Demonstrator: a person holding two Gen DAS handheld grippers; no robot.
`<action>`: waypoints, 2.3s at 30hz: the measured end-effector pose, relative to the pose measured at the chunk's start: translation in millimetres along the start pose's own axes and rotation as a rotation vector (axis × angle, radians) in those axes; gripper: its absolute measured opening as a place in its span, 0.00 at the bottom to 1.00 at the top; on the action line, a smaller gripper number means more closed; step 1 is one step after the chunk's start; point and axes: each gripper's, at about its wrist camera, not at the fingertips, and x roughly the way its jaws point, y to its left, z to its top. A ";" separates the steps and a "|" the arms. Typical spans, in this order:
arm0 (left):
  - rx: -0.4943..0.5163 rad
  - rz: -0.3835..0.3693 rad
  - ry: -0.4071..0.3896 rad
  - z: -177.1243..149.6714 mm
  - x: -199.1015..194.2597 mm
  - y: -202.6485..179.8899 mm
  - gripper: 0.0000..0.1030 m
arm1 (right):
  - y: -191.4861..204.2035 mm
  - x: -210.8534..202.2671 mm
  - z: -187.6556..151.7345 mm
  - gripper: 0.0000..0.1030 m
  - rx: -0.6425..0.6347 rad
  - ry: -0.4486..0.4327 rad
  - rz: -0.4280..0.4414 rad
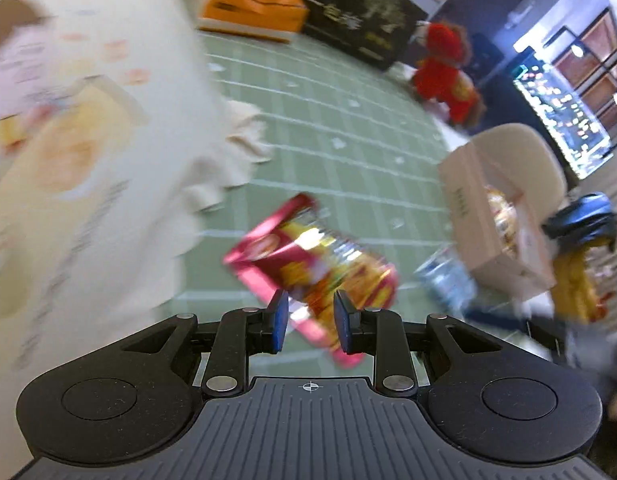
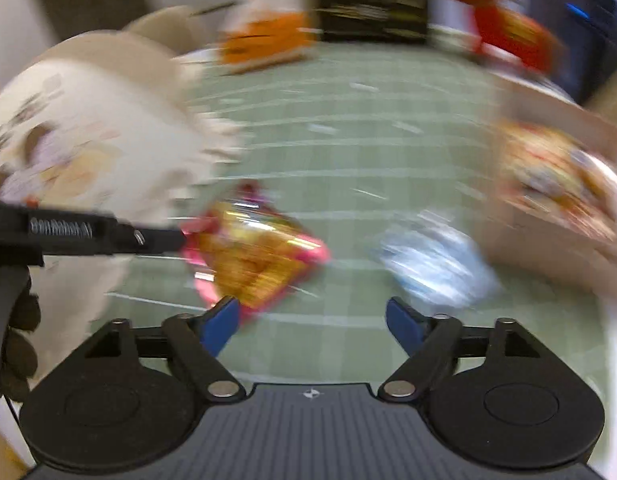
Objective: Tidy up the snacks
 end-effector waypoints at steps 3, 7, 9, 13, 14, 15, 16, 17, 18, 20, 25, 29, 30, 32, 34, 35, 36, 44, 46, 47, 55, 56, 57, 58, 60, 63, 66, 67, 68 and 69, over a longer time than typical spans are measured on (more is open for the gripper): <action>0.009 0.067 0.007 -18.5 -17.6 10.1 0.28 | 27.5 33.7 16.4 0.80 -0.160 0.005 -0.018; 0.009 0.123 0.019 -35.7 -31.5 20.7 0.28 | 41.5 72.9 33.8 0.80 -0.263 0.006 -0.042; 0.010 0.139 0.015 -40.8 -39.8 24.3 0.28 | 42.6 88.4 40.2 0.87 -0.266 0.035 -0.020; 0.002 0.139 0.007 -45.5 -49.3 28.9 0.28 | 48.8 96.6 38.4 0.98 -0.230 0.073 0.023; -0.003 0.136 0.009 -45.2 -48.4 30.3 0.28 | 54.0 96.6 34.0 0.98 -0.247 0.071 0.003; -0.008 0.131 0.014 -44.4 -46.4 30.7 0.28 | 57.8 95.4 29.4 0.99 -0.260 0.059 -0.010; -0.011 0.126 0.018 -44.2 -44.3 30.4 0.28 | 58.8 93.3 26.3 0.99 -0.252 0.060 -0.012; -0.009 0.121 0.021 -43.9 -42.5 29.8 0.28 | 58.6 90.9 24.7 0.99 -0.239 0.073 -0.012; -0.004 0.118 0.025 -43.7 -40.6 28.7 0.28 | 58.4 86.5 22.9 0.93 -0.231 0.080 -0.019; 0.006 0.108 0.029 -41.5 -36.0 26.6 0.28 | 53.8 72.6 15.8 0.81 -0.190 0.083 -0.020; 0.043 0.073 0.048 -34.7 -18.5 12.3 0.28 | 27.4 25.2 -21.0 0.62 -0.071 0.087 -0.047; 0.091 0.013 0.093 -30.1 8.2 -12.2 0.28 | -2.2 -17.0 -65.9 0.61 0.017 0.099 -0.133; 0.114 -0.010 0.112 -28.6 17.2 -22.6 0.28 | -10.8 -26.1 -76.2 0.61 0.039 0.100 -0.163; 0.172 -0.059 0.144 -25.0 35.4 -47.8 0.28 | -30.2 -41.9 -94.9 0.61 0.096 0.104 -0.222; 0.233 -0.102 0.152 -19.1 51.1 -74.1 0.28 | -51.6 -56.1 -108.0 0.61 0.172 0.096 -0.274; 0.263 -0.122 0.146 -13.8 59.7 -89.4 0.28 | -63.2 -62.6 -113.0 0.61 0.218 0.090 -0.311; 0.277 -0.134 0.143 -9.7 67.0 -100.7 0.28 | -71.7 -66.8 -116.2 0.61 0.251 0.083 -0.339; 0.224 -0.153 0.175 -1.9 105.6 -153.6 0.28 | -141.0 -100.9 -118.8 0.78 0.489 -0.017 -0.377; 0.229 -0.114 0.175 -8.3 104.0 -154.4 0.28 | -142.7 -105.2 -109.0 0.79 0.454 -0.053 -0.322; 0.231 -0.084 0.175 -12.4 102.0 -152.6 0.28 | -142.4 -104.2 -101.1 0.80 0.418 -0.064 -0.297; 0.226 0.125 0.121 -21.5 69.1 -125.2 0.28 | -125.6 -35.0 -32.4 0.83 0.156 -0.020 -0.130; 0.217 0.139 0.110 -21.7 63.9 -122.5 0.28 | -122.3 -25.6 -26.7 0.83 0.123 -0.006 -0.124; 0.207 0.155 0.097 -21.5 58.6 -120.2 0.28 | -119.9 -18.8 -22.8 0.83 0.092 0.004 -0.124; 0.197 0.169 0.087 -21.1 54.1 -118.4 0.28 | -116.1 -10.2 -18.8 0.83 0.059 0.009 -0.130; 0.187 0.186 0.073 -20.4 47.1 -116.4 0.28 | -110.0 -0.1 -15.2 0.78 0.002 0.004 -0.153; 0.179 0.201 0.060 -21.0 40.4 -114.2 0.28 | -101.1 7.3 -14.5 0.66 -0.033 -0.006 -0.160; 0.170 0.209 0.058 -22.5 39.3 -112.9 0.28 | -88.1 6.5 -16.0 0.64 -0.053 0.010 -0.193; 0.164 0.206 0.058 -22.5 39.9 -112.8 0.28 | -85.6 3.5 -18.6 0.63 -0.036 0.025 -0.186; 0.159 0.202 0.058 -22.6 40.6 -113.8 0.28 | -84.0 0.0 -22.8 0.63 -0.007 0.042 -0.155; 0.152 0.196 0.058 -22.4 41.3 -113.9 0.28 | -83.6 -4.8 -28.0 0.64 0.023 0.052 -0.108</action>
